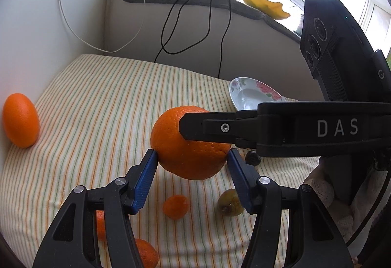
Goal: Organize fruits
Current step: 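Carry the large orange with the left gripper onto the white plate and release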
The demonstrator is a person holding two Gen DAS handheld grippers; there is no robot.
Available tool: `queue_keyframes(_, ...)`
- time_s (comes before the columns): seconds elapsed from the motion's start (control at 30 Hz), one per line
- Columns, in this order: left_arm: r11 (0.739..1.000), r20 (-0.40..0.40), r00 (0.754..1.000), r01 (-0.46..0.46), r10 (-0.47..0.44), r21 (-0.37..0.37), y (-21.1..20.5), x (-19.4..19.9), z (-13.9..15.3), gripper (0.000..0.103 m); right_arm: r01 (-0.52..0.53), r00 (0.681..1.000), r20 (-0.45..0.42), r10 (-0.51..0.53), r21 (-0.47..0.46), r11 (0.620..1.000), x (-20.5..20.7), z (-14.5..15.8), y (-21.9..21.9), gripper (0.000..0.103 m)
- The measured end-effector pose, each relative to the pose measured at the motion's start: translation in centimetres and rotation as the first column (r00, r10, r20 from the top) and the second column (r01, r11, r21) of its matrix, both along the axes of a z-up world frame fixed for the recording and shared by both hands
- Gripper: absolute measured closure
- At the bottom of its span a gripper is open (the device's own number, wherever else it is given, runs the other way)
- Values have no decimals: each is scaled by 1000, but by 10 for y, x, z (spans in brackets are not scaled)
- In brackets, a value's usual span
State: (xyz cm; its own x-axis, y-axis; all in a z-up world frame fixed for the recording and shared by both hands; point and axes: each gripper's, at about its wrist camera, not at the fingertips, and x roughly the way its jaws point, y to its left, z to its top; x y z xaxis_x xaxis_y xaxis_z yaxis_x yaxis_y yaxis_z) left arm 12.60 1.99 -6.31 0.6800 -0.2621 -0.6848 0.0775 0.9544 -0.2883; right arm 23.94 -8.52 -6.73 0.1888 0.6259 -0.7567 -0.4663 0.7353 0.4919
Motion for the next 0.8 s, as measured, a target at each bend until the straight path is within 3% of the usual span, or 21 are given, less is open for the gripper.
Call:
queue_keyframes(0.33, 997, 27, 997, 75, -75, 18, -41, 25, 16, 44, 73, 996, 43, -74, 5, 997, 12, 23, -48, 37)
queue_keyframes(0.8, 981, 14, 982, 187, -187, 46, -119, 86, 19, 44, 219, 974, 47, -220, 27, 975, 47, 26, -134, 37)
